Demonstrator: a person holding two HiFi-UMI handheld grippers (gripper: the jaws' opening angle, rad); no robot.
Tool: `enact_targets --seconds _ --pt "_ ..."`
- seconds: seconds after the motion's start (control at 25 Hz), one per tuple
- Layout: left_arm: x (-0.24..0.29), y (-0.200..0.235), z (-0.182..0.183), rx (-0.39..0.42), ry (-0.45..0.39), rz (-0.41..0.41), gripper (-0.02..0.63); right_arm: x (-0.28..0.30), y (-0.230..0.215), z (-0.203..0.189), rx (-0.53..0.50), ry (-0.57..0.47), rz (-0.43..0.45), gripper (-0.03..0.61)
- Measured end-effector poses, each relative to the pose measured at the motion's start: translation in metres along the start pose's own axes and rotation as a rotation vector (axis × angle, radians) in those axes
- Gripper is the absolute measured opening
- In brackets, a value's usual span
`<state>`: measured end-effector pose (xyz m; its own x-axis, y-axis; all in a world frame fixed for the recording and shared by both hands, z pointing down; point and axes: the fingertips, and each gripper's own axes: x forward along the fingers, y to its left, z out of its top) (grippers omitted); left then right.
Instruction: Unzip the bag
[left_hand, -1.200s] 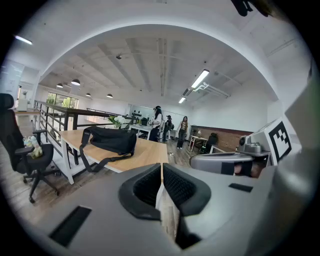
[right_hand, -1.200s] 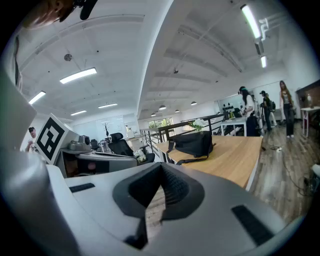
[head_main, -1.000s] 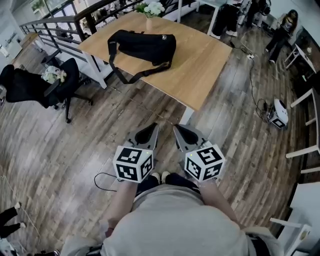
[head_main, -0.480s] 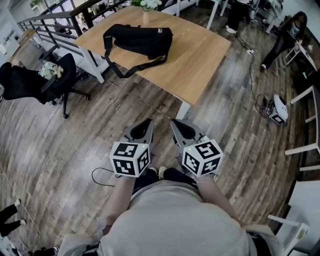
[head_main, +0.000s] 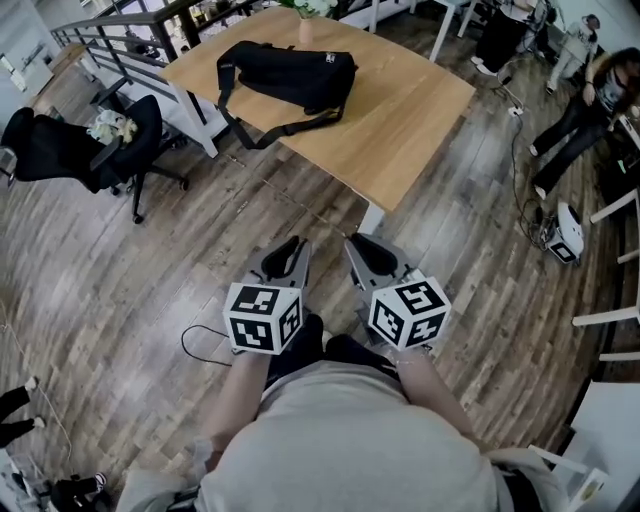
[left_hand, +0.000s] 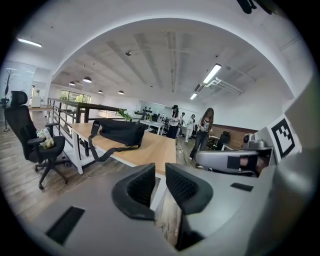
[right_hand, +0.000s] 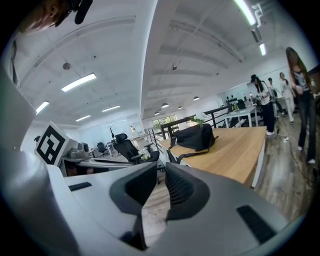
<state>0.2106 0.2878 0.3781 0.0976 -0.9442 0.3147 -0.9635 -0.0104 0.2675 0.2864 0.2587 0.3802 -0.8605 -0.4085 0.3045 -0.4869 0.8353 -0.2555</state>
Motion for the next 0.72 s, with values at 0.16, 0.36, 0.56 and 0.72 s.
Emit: enact_targets --seconds 0.16,0.36,0.56,0.72 --pt "-0.003 0.016 -0.006 -0.02 0.017 0.039 0.109 0.009 -0.002 -0.003 0.018 0.009 0.008 0.066" --pt "0.003 0.046 -0.007 -0.039 0.034 0.065 0.109 0.029 -0.009 -0.006 0.024 0.02 -0.014 0.082" --pt "0.027 0.087 0.005 -0.035 0.048 0.04 0.109 0.072 -0.019 0.007 0.034 0.015 -0.054 0.101" --pt "0.058 0.131 0.039 -0.023 0.031 -0.004 0.107 0.12 -0.02 0.03 0.016 0.003 -0.067 0.101"
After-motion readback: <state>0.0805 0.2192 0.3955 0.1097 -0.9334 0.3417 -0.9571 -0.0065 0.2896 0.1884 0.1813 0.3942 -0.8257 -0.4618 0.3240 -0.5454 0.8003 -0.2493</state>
